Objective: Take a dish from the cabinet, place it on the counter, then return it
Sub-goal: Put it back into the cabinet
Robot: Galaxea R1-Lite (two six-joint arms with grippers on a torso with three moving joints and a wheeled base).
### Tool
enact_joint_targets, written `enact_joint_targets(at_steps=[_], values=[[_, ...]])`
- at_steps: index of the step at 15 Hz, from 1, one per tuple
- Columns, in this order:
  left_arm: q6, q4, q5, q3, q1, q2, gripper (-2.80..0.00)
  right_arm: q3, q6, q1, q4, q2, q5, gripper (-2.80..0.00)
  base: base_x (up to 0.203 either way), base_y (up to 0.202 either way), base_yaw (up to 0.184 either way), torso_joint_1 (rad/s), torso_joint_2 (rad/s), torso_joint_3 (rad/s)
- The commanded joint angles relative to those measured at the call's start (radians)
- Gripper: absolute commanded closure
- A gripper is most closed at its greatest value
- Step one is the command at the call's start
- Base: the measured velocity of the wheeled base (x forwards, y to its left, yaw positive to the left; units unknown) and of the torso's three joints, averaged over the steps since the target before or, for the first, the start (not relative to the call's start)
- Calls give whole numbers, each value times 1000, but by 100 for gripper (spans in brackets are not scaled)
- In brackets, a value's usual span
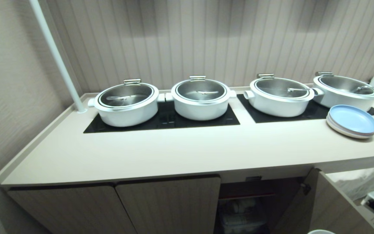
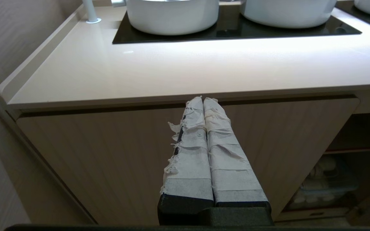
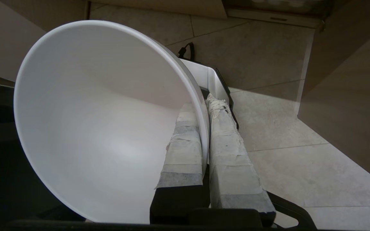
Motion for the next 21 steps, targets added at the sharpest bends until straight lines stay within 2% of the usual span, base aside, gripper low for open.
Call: enact_joint_targets(at_steps=[1,12,21], values=[[-1,0,0,0,0,0,0,0,0,0,1,2,2,0,0,0,0,-71,164,85],[-1,0,1,0,0,0,0,8,1,-1,1,4,-1,0,0,0,0,-81,179,96],[-1,0,0,0,0,0,0,20,1,-1,0,1,-4,0,0,0,0,-134,286,150]])
